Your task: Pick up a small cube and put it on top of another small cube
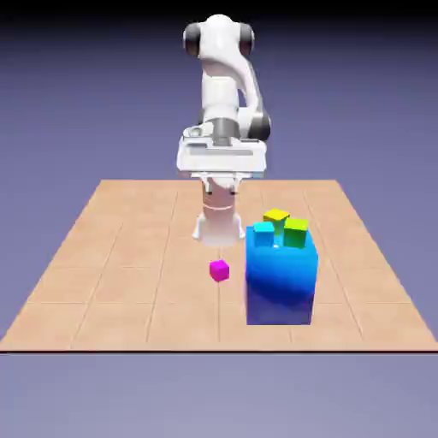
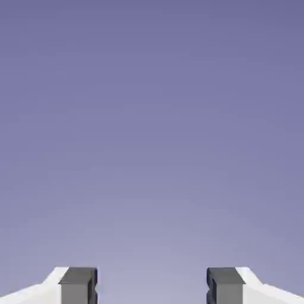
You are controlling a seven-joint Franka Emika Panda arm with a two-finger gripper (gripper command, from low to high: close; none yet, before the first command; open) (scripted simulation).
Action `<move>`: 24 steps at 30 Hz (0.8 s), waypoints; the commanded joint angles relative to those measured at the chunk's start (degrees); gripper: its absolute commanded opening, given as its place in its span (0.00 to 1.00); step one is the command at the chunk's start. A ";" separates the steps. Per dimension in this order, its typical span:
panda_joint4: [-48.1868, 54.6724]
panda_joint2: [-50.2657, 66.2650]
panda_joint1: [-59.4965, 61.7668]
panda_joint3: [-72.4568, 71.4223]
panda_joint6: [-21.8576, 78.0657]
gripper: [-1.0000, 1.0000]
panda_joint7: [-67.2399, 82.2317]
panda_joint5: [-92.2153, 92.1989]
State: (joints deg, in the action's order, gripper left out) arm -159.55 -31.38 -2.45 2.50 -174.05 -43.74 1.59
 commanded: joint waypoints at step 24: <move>4.49 38.38 -38.64 49.84 40.07 0.50 -1.06 -31.84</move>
State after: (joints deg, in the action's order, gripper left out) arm -155.07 6.99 -41.10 52.34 -133.98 -44.81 -30.25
